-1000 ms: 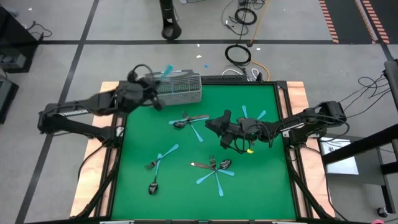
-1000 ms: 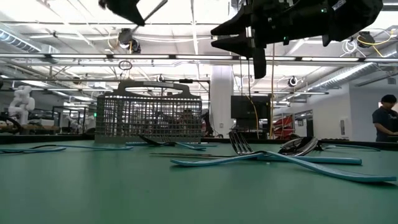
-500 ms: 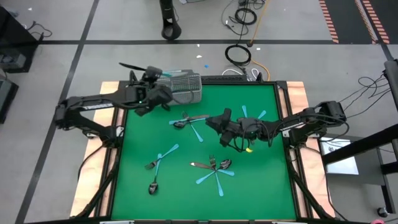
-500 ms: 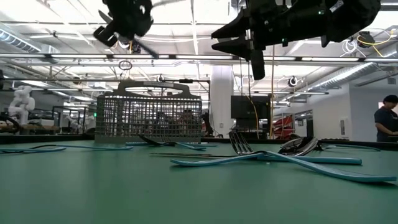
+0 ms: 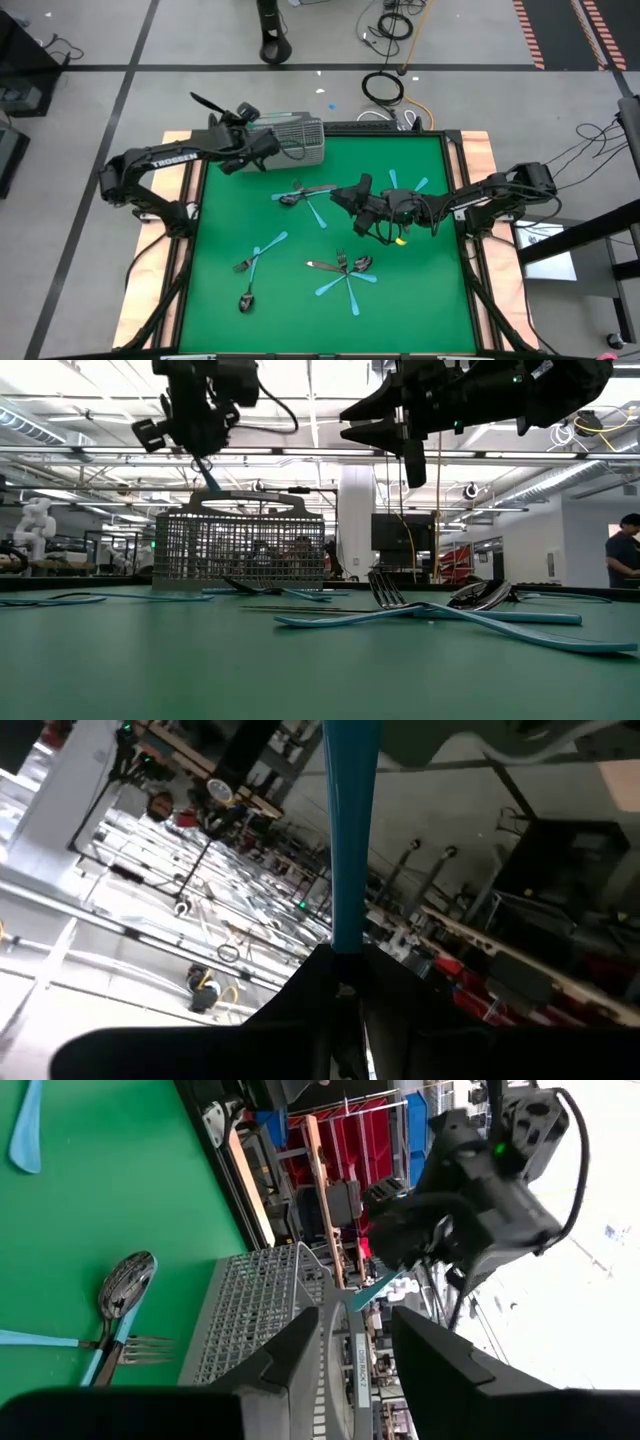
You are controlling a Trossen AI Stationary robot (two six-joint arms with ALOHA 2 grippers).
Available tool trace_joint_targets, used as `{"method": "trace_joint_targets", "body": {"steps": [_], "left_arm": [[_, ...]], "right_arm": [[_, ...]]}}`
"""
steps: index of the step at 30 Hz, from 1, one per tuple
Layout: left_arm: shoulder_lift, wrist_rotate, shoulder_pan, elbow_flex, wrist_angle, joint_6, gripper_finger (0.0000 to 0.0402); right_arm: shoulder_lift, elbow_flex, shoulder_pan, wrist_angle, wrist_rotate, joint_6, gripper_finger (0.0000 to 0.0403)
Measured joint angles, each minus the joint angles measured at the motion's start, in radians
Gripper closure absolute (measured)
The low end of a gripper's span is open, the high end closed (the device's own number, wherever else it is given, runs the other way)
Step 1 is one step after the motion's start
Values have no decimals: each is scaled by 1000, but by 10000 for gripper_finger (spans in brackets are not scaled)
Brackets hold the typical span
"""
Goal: Sort silverware
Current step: Put the the table knife into silverware rack, then put the table knife into the silverware rack
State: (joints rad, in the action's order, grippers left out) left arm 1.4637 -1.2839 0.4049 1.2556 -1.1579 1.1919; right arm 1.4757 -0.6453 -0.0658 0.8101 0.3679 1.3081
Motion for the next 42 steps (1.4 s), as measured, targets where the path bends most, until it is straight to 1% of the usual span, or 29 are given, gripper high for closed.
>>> {"method": "trace_joint_targets", "body": {"steps": [5,10,15,17,20,21,24,30,33,35,38,40,42], "left_arm": [[89,0,-4,0,-3,0,366],[169,5,-12,0,-4,0,366],[229,20,-14,0,-12,-8,366],[236,48,-22,0,-11,-8,365],[239,126,-39,0,-8,-26,357],[239,142,-42,-1,-4,-42,352],[239,146,-45,-1,-4,-80,328],[239,147,-46,-1,-6,-80,260],[239,133,-46,-1,-4,-89,234],[239,89,-49,-1,-4,-127,224],[238,20,-59,-1,-4,-203,220],[236,18,-70,-1,-9,-242,219],[224,32,-86,-1,-16,-250,219]], "right_arm": [[0,0,0,0,-1,-25,285],[0,0,0,0,-2,-13,285],[0,0,0,0,-2,-13,285],[0,0,1,0,-2,-8,285],[0,0,6,0,-3,-2,285],[0,0,8,-1,-3,-3,285],[0,0,18,0,-3,-3,285],[0,0,27,0,-3,-8,285],[0,0,27,0,-3,-24,285],[0,0,27,0,-3,-31,285],[0,0,21,0,-1,-32,285],[0,0,13,0,5,-32,285],[0,0,3,1,15,-30,285]]}}
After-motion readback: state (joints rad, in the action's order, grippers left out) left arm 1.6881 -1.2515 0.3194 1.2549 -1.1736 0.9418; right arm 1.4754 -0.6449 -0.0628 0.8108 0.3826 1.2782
